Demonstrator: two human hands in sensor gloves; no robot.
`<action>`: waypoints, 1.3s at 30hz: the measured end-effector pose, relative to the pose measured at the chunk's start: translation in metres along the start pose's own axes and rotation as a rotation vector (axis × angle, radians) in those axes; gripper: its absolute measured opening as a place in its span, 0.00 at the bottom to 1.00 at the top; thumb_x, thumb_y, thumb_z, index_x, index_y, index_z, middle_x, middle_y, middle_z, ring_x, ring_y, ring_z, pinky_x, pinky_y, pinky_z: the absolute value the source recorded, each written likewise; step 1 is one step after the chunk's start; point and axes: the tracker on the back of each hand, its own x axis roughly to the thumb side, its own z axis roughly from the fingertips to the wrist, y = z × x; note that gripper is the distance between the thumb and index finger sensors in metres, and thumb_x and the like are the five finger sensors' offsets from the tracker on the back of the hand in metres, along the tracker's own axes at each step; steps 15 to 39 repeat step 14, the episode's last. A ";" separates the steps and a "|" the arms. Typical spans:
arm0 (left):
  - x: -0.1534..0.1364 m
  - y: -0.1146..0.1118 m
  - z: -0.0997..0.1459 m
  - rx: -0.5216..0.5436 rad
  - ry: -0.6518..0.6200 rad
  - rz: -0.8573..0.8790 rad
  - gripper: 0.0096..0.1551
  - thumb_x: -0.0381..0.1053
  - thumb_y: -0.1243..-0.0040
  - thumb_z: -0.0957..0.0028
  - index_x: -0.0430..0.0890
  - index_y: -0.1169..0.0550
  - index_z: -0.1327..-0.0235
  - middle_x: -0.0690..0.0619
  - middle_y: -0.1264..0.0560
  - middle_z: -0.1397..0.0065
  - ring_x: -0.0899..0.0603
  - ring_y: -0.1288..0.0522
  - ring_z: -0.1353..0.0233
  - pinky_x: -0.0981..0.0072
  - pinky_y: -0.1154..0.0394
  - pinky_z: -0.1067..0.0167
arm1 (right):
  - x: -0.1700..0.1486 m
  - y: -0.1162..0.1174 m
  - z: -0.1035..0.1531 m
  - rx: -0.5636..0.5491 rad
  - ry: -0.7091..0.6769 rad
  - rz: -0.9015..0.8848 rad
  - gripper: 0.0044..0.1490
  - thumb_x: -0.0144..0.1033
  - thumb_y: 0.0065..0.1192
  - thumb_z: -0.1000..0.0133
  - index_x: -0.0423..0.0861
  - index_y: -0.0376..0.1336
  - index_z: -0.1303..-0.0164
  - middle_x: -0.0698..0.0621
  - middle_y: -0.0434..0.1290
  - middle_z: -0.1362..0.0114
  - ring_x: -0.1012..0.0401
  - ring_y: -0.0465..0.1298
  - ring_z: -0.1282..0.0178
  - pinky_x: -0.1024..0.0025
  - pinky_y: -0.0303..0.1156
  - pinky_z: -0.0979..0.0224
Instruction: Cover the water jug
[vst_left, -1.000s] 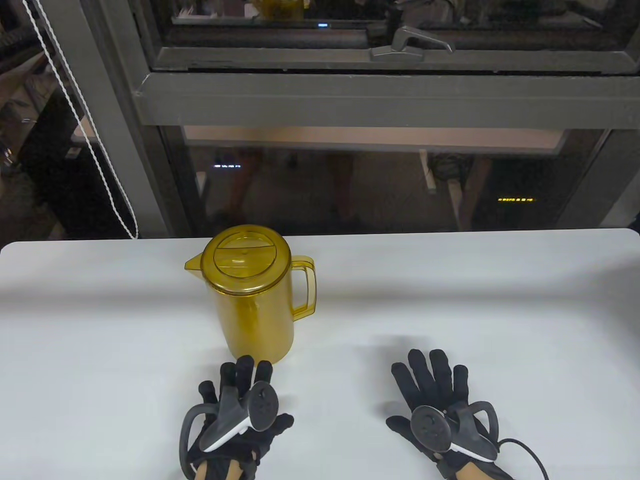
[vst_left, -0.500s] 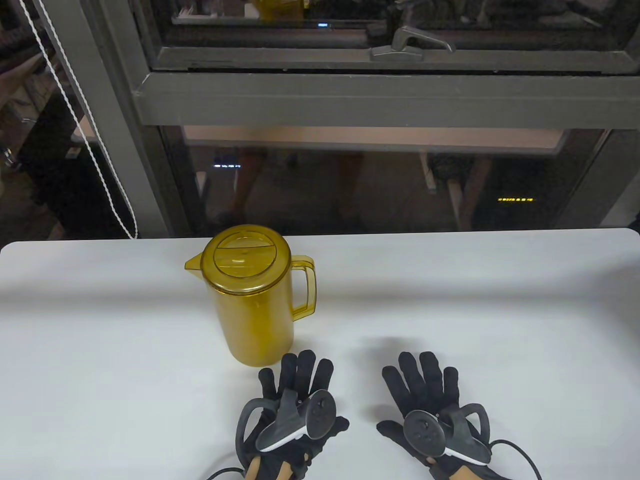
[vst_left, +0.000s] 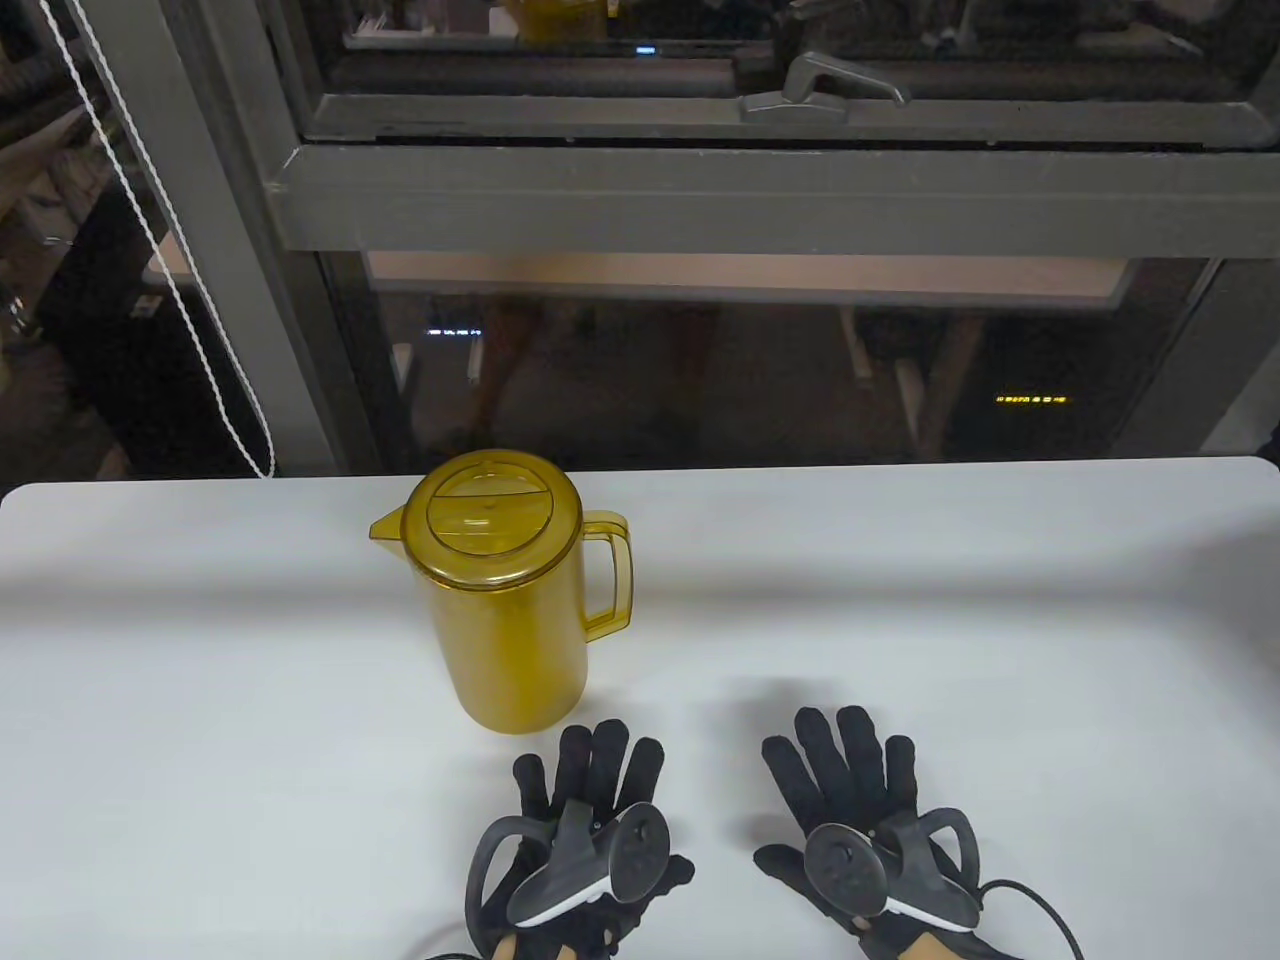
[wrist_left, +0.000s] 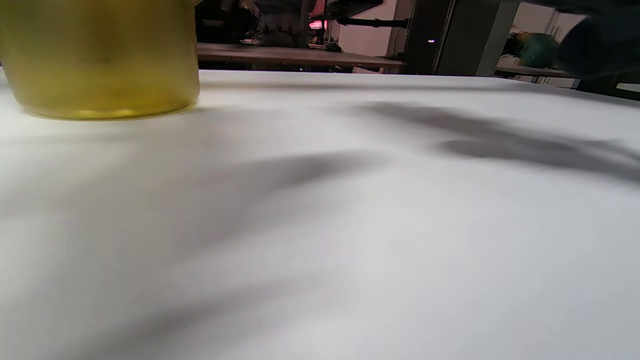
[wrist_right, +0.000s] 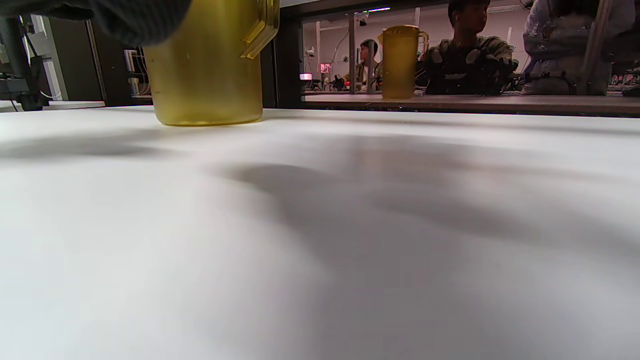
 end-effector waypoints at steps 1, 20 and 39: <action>-0.001 0.000 0.000 -0.001 0.004 -0.003 0.58 0.76 0.63 0.57 0.54 0.73 0.29 0.44 0.78 0.20 0.33 0.74 0.19 0.22 0.68 0.29 | 0.000 0.000 0.000 0.000 -0.001 -0.001 0.63 0.68 0.53 0.48 0.55 0.22 0.23 0.43 0.27 0.14 0.33 0.31 0.15 0.24 0.33 0.24; -0.005 -0.002 0.005 -0.015 0.028 0.007 0.58 0.76 0.63 0.57 0.54 0.73 0.29 0.44 0.77 0.20 0.32 0.74 0.20 0.22 0.68 0.30 | -0.001 0.001 -0.001 0.000 -0.002 -0.009 0.63 0.68 0.53 0.48 0.56 0.22 0.23 0.43 0.27 0.13 0.33 0.31 0.15 0.24 0.33 0.24; -0.005 -0.002 0.005 -0.015 0.028 0.007 0.58 0.76 0.63 0.57 0.54 0.73 0.29 0.44 0.77 0.20 0.32 0.74 0.20 0.22 0.68 0.30 | -0.001 0.001 -0.001 0.000 -0.002 -0.009 0.63 0.68 0.53 0.48 0.56 0.22 0.23 0.43 0.27 0.13 0.33 0.31 0.15 0.24 0.33 0.24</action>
